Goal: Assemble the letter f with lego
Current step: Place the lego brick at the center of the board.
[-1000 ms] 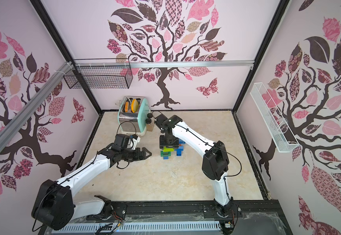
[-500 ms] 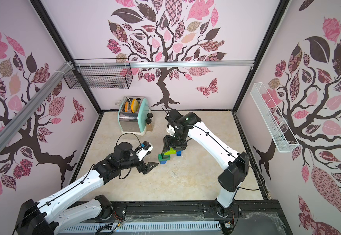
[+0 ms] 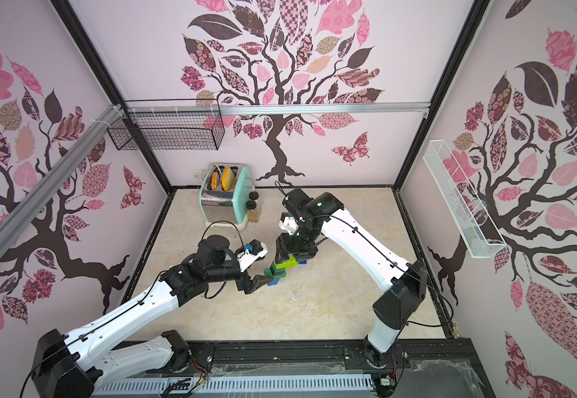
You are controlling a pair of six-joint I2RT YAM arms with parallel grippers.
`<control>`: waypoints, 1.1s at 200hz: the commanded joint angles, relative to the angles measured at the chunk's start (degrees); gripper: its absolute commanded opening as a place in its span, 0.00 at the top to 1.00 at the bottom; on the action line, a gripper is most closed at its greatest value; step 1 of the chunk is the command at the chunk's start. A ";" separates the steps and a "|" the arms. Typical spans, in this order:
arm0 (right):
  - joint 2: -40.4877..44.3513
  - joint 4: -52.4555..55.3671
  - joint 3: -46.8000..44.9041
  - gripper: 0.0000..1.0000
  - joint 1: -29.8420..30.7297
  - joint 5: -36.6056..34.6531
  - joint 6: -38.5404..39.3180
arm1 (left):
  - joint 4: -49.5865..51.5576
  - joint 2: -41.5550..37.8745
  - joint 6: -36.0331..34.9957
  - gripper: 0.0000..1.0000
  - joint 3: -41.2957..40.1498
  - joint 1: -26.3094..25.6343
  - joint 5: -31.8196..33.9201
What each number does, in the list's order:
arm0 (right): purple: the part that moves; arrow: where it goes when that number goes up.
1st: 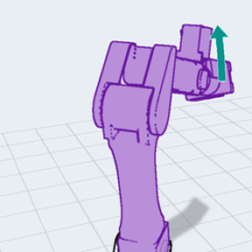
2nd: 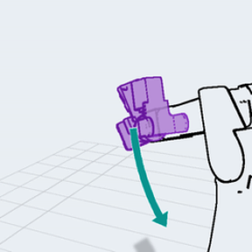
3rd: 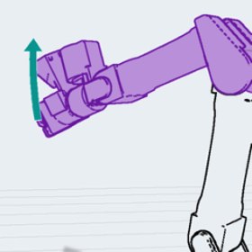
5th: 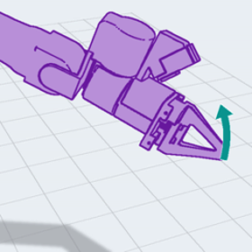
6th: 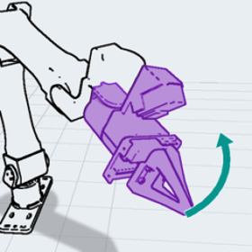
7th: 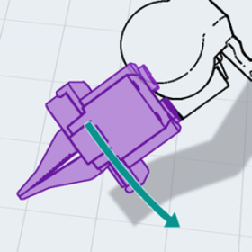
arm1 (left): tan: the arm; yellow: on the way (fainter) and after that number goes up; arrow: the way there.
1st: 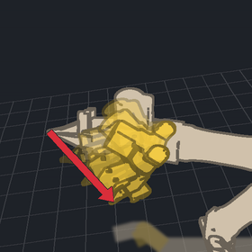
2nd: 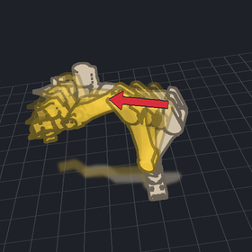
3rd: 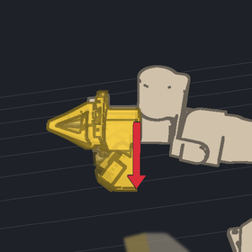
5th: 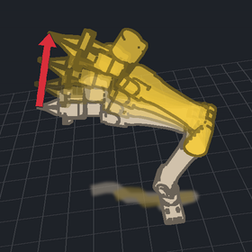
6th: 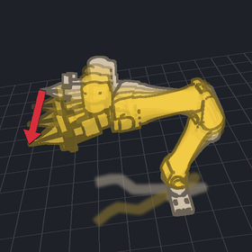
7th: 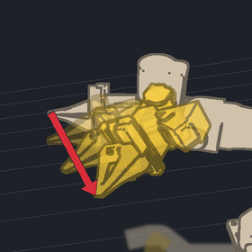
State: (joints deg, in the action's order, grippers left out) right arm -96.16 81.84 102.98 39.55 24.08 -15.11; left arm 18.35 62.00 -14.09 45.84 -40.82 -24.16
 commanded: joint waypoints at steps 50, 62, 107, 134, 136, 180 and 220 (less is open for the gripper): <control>1.50 -0.14 1.17 0.42 -0.07 1.22 0.70 | 2.24 0.05 -0.93 0.25 1.62 -1.06 -3.48; 1.43 -0.22 1.28 0.42 -0.03 1.24 0.66 | 2.25 0.05 -0.72 0.26 1.40 -1.12 -3.09; 1.13 -0.11 1.87 0.42 -0.08 1.59 0.52 | 1.98 0.10 -0.22 0.35 0.85 -1.11 -2.56; 1.00 -0.09 2.17 0.42 -0.05 1.67 0.44 | 2.03 0.19 0.03 0.40 0.79 -1.15 -2.72; 0.98 -0.03 2.17 0.42 -0.10 1.67 0.42 | 2.04 0.20 0.02 0.40 0.75 -1.16 -2.73; 0.71 0.02 2.62 0.42 -0.17 1.76 0.52 | 2.60 0.52 -0.36 0.42 0.44 -1.43 -2.73; 0.53 0.02 2.93 0.42 -0.28 1.93 0.52 | 2.87 0.76 -0.36 0.48 0.20 -1.73 -2.49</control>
State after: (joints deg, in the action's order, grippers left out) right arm -96.16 81.87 103.48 39.51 25.34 -15.11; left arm 20.47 62.41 -14.17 46.50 -42.30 -26.22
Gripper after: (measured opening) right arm 0.634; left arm 0.533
